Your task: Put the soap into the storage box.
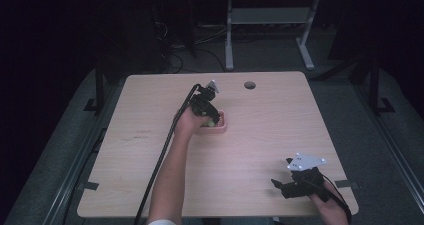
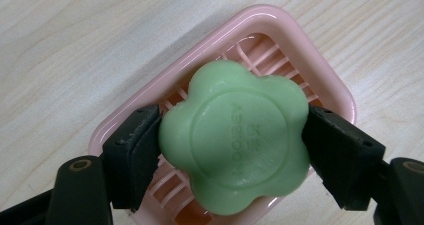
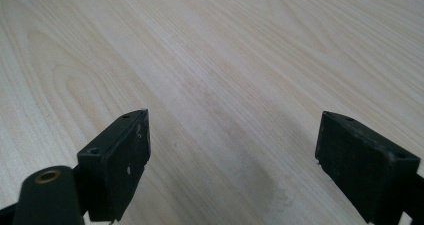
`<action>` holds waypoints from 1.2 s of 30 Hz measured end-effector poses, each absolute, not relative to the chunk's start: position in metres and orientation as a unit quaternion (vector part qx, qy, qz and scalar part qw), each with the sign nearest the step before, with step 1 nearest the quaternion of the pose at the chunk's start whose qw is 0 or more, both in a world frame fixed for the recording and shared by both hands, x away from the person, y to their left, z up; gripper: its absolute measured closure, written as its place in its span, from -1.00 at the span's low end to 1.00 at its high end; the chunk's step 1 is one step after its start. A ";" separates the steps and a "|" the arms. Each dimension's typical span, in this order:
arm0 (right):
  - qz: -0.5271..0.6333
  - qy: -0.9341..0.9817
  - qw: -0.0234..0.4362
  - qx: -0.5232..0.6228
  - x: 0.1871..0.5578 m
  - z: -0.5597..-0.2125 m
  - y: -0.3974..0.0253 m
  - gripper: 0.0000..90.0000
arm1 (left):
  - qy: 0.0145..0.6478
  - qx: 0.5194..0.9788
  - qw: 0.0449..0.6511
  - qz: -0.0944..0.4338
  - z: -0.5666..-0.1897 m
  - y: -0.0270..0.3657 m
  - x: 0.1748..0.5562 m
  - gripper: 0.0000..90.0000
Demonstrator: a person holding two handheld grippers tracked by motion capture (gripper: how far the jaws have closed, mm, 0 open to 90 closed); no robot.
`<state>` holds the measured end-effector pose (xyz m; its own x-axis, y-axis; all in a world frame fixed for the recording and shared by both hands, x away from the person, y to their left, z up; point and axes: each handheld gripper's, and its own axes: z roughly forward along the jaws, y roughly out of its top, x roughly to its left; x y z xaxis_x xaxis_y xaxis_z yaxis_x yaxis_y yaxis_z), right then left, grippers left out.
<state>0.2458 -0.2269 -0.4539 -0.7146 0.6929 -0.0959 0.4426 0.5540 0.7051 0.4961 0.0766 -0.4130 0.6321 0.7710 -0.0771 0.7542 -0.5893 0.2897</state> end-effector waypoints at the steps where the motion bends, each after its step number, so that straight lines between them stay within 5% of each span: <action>1: 0.338 0.862 0.185 0.329 0.246 -0.454 -0.227 -0.69 | 0.423 0.894 0.148 0.030 -0.412 0.078 0.496 -0.43; 36: 0.333 0.858 0.188 0.344 0.247 -0.454 -0.232 -0.69 | 0.402 0.893 0.198 0.041 -0.387 0.104 0.459 -0.49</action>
<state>0.2473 -0.2325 -0.4541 -0.6925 0.7154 -0.0930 0.4653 0.5414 0.7003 0.4591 0.1044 -0.3869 0.6742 0.7335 -0.0857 0.7013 -0.5994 0.3859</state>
